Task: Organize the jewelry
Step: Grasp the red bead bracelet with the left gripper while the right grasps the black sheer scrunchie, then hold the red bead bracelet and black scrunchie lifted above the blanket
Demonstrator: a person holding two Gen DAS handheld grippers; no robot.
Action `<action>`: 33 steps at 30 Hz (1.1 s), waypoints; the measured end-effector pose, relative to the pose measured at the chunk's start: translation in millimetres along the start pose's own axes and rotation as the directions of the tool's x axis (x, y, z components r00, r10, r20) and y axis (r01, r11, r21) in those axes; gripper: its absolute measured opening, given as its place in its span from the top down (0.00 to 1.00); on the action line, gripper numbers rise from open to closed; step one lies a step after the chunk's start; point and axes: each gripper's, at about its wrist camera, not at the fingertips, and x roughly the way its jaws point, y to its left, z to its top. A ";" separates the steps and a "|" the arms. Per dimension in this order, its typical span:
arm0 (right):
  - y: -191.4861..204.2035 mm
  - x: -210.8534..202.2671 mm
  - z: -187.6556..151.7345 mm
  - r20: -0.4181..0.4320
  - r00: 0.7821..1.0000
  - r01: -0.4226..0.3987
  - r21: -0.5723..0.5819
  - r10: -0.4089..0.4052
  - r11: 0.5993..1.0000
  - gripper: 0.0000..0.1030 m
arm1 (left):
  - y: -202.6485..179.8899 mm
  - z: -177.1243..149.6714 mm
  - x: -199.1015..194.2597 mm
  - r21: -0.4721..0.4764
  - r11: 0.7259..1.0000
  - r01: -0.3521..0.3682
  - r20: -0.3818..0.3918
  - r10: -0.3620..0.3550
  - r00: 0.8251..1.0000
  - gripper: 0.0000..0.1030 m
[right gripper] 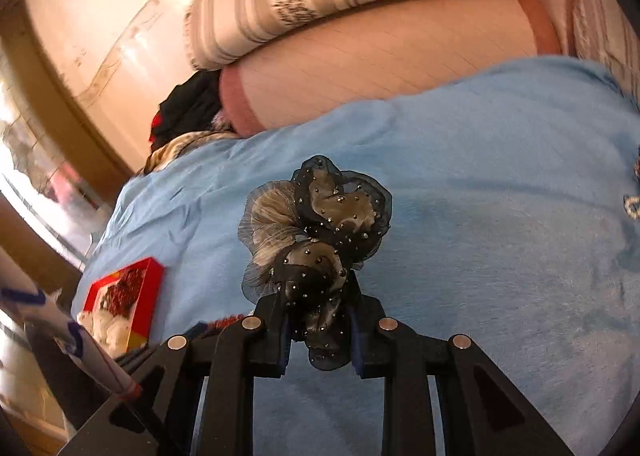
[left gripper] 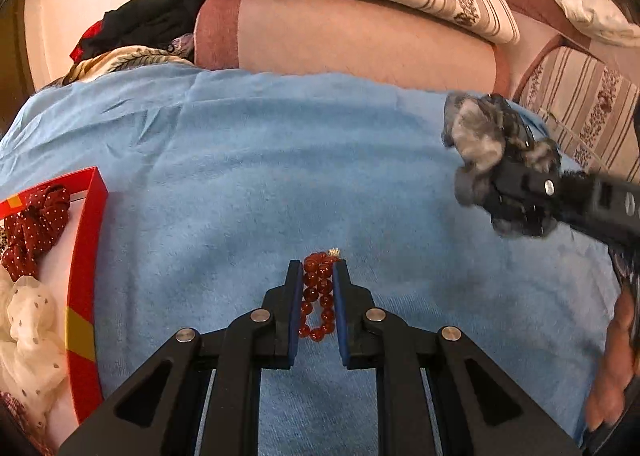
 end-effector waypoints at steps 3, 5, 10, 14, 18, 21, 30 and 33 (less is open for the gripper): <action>5.7 4.4 -3.6 -0.009 1.000 -0.010 -0.014 0.009 1.000 0.76 | 4.4 2.9 -1.0 -0.016 1.000 0.002 0.011 -0.002 1.000 0.86; 9.3 9.3 -5.7 -0.025 1.000 -0.016 -0.017 0.016 1.000 0.76 | 5.8 5.0 -3.4 -0.016 1.000 0.005 0.022 -0.004 1.000 0.86; 17.6 7.6 -8.8 -0.023 0.999 -0.027 -0.041 0.026 0.999 0.76 | 8.3 7.3 -9.3 -0.024 1.000 -0.004 0.050 0.005 0.999 0.86; 25.7 3.5 -10.9 -0.014 0.999 -0.034 -0.064 0.033 0.997 0.76 | 8.0 7.7 -12.0 -0.021 1.000 -0.013 0.062 0.014 0.998 0.86; 30.6 3.1 -13.9 -0.017 0.999 -0.043 -0.078 0.042 0.996 0.76 | 4.6 8.7 -16.5 0.007 0.999 -0.040 0.088 0.039 0.995 0.86; 34.8 3.0 -16.2 -0.018 0.999 -0.044 -0.091 0.042 0.995 0.76 | 2.9 9.2 -18.7 0.025 0.998 -0.061 0.107 0.058 0.993 0.86; 37.9 5.6 -17.0 -0.019 0.999 -0.040 -0.094 0.038 0.995 0.76 | 3.8 11.0 -20.7 0.023 0.997 -0.073 0.118 0.070 0.991 0.86; 38.0 5.9 -17.1 -0.022 0.999 -0.041 -0.099 0.039 0.994 0.76 | 3.6 12.5 -21.8 0.029 0.996 -0.080 0.124 0.076 0.989 0.86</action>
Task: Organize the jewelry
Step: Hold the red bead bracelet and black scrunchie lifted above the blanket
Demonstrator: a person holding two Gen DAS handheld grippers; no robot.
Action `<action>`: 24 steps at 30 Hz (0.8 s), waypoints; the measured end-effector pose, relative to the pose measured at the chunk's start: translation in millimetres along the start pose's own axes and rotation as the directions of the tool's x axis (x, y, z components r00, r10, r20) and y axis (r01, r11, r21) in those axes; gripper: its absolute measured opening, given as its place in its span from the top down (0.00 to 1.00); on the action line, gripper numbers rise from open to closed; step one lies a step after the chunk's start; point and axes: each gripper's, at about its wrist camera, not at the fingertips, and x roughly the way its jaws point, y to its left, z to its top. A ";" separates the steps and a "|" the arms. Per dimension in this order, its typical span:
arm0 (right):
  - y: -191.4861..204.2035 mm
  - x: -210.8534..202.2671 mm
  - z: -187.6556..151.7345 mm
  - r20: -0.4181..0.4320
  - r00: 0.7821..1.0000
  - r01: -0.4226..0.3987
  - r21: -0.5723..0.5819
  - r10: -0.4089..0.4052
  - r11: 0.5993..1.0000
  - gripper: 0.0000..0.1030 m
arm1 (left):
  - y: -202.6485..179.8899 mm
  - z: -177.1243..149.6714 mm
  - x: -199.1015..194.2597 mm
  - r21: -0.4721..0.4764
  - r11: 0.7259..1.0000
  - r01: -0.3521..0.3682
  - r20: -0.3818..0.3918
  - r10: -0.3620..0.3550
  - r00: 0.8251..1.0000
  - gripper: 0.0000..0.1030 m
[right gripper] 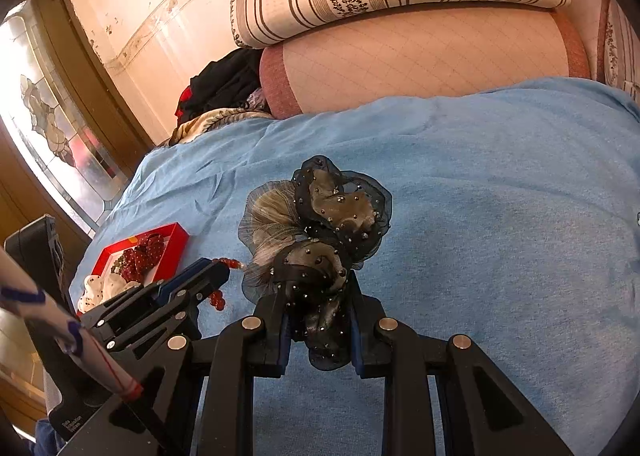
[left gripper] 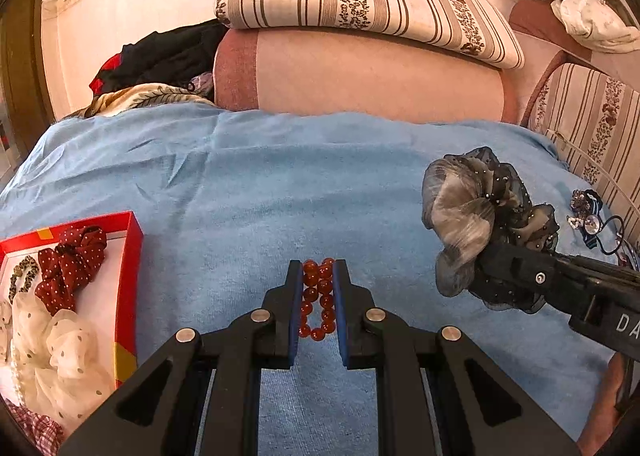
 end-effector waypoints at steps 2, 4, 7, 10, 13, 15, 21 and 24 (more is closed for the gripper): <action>0.3 -0.8 -0.1 0.001 1.000 -0.001 -0.001 0.001 1.000 0.76 | -0.2 0.7 -1.2 0.003 1.000 -0.005 0.006 0.005 1.000 0.86; 1.1 -1.3 -0.1 0.003 1.000 -0.003 -0.002 0.003 1.000 0.76 | -0.8 1.0 -2.6 0.007 1.000 -0.010 0.011 0.010 1.000 0.86; 1.9 -2.3 -0.5 0.007 1.000 -0.004 -0.004 0.004 1.000 0.76 | -2.0 1.2 -4.6 0.016 1.000 -0.017 0.018 0.017 1.000 0.86; 2.8 -1.7 -1.6 0.006 1.000 -0.003 -0.009 0.003 1.000 0.76 | -3.2 1.8 -6.1 0.019 1.000 -0.018 0.020 0.017 1.000 0.86; 3.6 -0.9 -2.2 0.003 1.000 -0.003 -0.013 0.003 1.000 0.76 | -3.4 1.7 -7.2 0.023 0.999 -0.023 0.024 0.023 0.999 0.86; 4.4 -0.5 -2.5 0.001 1.000 -0.004 -0.014 0.004 1.000 0.76 | -3.0 1.7 -7.4 0.022 0.999 -0.028 0.025 0.027 0.999 0.86; 4.9 -0.5 -2.0 0.001 1.000 -0.004 -0.017 0.004 1.000 0.76 | -4.4 2.2 -6.7 0.024 0.999 -0.030 0.021 0.029 0.999 0.86; 5.1 -0.5 -2.4 -0.002 1.000 -0.005 -0.017 0.005 1.000 0.76 | -4.5 2.4 -6.4 0.023 0.999 -0.031 0.022 0.030 0.999 0.86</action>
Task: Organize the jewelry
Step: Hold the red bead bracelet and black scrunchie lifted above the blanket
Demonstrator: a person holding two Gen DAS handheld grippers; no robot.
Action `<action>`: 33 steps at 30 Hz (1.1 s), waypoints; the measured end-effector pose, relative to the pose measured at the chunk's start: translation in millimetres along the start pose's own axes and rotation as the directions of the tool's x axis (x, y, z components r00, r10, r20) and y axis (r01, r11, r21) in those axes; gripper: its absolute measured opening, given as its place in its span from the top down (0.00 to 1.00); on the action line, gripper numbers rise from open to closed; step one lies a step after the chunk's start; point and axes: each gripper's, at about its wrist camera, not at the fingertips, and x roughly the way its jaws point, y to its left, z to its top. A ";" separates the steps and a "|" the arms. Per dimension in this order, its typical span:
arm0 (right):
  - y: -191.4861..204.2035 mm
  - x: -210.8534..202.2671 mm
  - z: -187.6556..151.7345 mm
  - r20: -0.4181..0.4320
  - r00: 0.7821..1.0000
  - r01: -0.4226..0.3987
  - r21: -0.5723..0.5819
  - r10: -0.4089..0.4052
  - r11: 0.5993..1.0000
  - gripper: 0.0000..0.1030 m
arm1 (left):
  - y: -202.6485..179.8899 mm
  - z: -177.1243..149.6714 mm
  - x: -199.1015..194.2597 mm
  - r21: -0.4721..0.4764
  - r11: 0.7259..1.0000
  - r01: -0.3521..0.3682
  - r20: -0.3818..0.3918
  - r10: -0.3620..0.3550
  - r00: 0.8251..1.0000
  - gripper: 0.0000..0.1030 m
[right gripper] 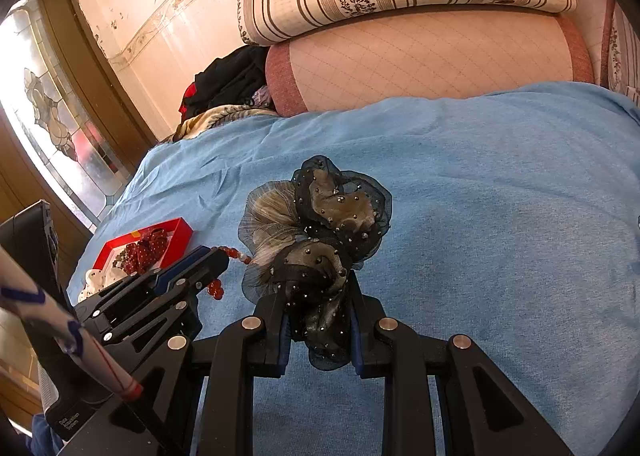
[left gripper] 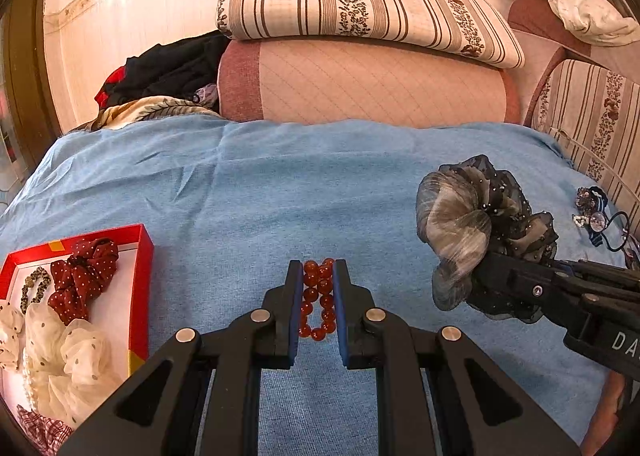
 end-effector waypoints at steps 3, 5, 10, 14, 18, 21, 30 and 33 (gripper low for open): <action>0.3 -1.1 0.4 0.001 1.000 -0.001 -0.002 0.001 1.000 0.76 | 0.9 -0.1 -0.5 -0.002 1.000 -0.002 0.002 0.002 1.000 0.86; 0.3 -0.8 0.3 0.002 1.000 -0.002 -0.002 0.002 1.000 0.76 | 1.1 -0.2 -0.9 -0.003 1.000 -0.005 0.005 0.005 1.000 0.86; 0.9 0.1 -0.2 0.000 1.000 -0.002 -0.005 0.002 1.000 0.76 | 1.4 0.2 -2.0 -0.004 1.000 -0.007 0.008 0.007 1.000 0.86; 1.2 0.3 -0.2 -0.001 1.000 -0.003 -0.008 0.003 1.000 0.76 | 2.5 0.7 -4.2 -0.004 1.000 -0.008 0.011 0.008 1.000 0.86; 2.3 0.2 0.3 0.001 1.000 -0.004 -0.011 0.004 1.000 0.76 | 3.3 1.7 -6.1 -0.007 1.000 -0.010 0.017 0.010 1.000 0.86; 4.4 -0.1 0.4 0.003 1.000 -0.005 -0.016 0.005 1.000 0.76 | 5.1 2.2 -8.5 -0.010 1.000 -0.009 0.021 0.009 1.000 0.86; 15.2 -2.8 -2.6 0.005 1.000 -0.006 -0.034 0.006 0.999 0.76 | 12.7 4.3 -21.3 -0.020 1.000 -0.012 0.039 0.013 0.999 0.86; 20.2 -4.3 -3.4 0.007 1.000 -0.007 -0.044 0.007 0.999 0.76 | 17.0 4.4 -27.5 -0.025 1.000 -0.016 0.047 0.017 0.999 0.86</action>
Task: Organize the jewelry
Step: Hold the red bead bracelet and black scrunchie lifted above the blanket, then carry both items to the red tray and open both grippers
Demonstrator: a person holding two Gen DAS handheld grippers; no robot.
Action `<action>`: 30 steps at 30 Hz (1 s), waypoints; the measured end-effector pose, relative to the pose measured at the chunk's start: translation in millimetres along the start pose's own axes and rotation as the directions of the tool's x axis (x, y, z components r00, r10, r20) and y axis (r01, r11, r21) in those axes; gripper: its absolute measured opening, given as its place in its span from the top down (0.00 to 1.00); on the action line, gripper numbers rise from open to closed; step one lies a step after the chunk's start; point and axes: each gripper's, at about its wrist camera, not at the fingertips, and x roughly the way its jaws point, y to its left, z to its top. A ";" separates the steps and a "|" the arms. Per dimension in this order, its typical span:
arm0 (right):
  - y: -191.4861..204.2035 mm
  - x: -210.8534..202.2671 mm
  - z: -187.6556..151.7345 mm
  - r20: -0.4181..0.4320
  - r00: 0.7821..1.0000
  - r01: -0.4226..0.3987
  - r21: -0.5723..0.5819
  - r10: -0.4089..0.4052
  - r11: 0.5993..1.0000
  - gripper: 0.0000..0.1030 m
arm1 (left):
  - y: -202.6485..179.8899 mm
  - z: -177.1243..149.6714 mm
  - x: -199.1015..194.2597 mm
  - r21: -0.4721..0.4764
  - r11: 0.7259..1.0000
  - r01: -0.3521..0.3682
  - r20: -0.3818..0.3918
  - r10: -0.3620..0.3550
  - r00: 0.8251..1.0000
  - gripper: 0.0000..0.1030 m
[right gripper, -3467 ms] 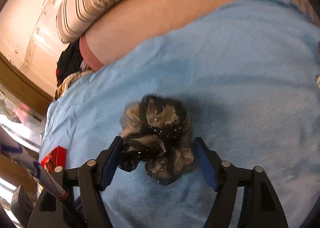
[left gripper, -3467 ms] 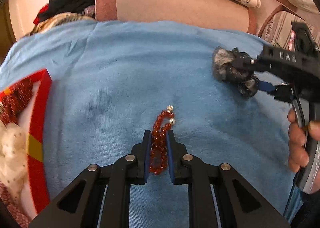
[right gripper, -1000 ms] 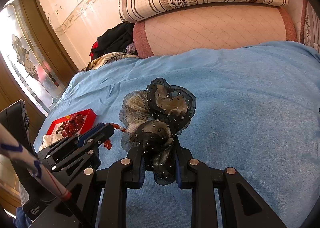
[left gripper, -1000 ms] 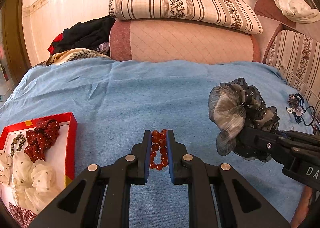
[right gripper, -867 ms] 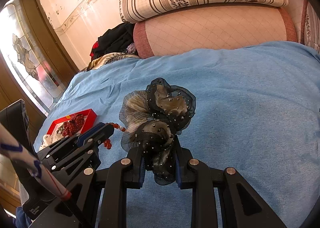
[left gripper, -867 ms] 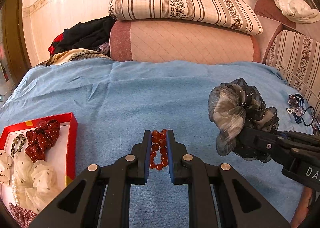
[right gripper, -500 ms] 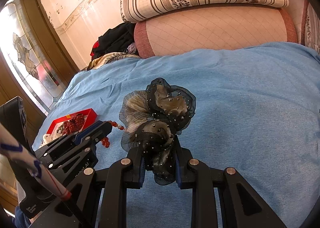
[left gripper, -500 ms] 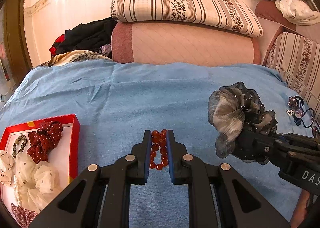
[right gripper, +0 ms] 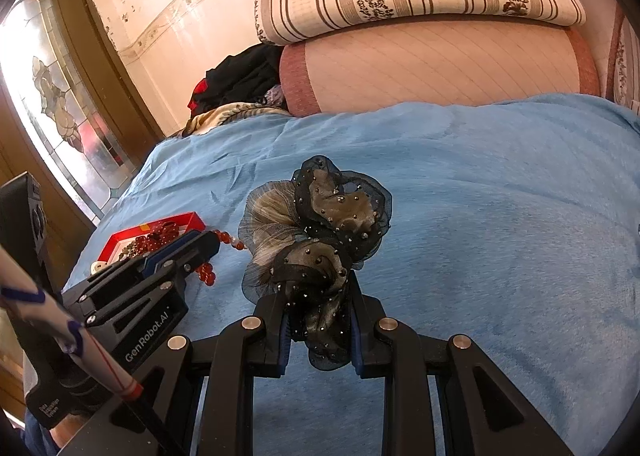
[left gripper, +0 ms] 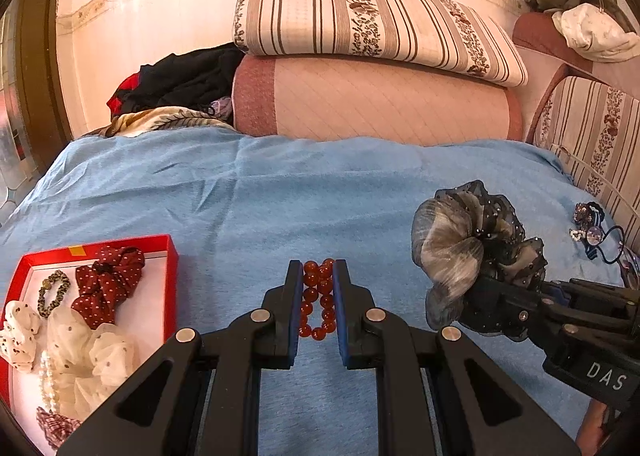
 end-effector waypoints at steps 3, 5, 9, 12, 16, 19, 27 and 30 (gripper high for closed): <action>5.8 -1.3 -1.0 0.002 1.000 0.000 -0.009 0.000 1.000 0.76 | 5.0 0.6 -7.0 -0.005 1.000 -0.007 0.009 0.007 1.000 0.86; 10.4 -1.8 -1.6 0.003 1.000 0.001 -0.016 -0.001 1.000 0.76 | 10.1 1.1 -11.5 -0.013 1.000 -0.011 0.014 0.011 1.000 0.86; 20.9 -3.6 -4.4 0.004 1.000 -0.001 -0.029 0.001 1.000 0.76 | 22.8 2.8 -21.2 -0.029 0.999 -0.023 0.026 0.023 0.999 0.86; 30.4 -3.3 -5.9 0.004 1.000 -0.002 -0.046 0.002 0.999 0.76 | 33.0 3.5 -29.5 -0.039 0.999 -0.031 0.038 0.032 0.999 0.86; 43.3 -1.5 -7.9 0.003 1.000 -0.001 -0.050 0.002 0.999 0.76 | 48.4 5.1 -41.1 -0.061 0.997 -0.038 0.055 0.041 0.998 0.86; 55.9 -3.2 -11.1 0.004 1.000 -0.011 -0.038 0.011 0.999 0.76 | 59.3 7.3 -53.1 -0.086 0.996 -0.036 0.076 0.043 0.996 0.86; 98.4 -6.3 -25.5 -0.008 0.999 -0.042 -0.029 0.042 0.999 0.76 | 103.1 6.4 -95.1 -0.176 0.983 -0.042 0.124 0.065 0.990 0.86; 121.9 -3.9 -28.8 -0.029 0.998 -0.056 -0.062 0.054 0.996 0.76 | 125.5 -0.5 -108.7 -0.208 0.976 -0.069 0.125 0.096 0.988 0.86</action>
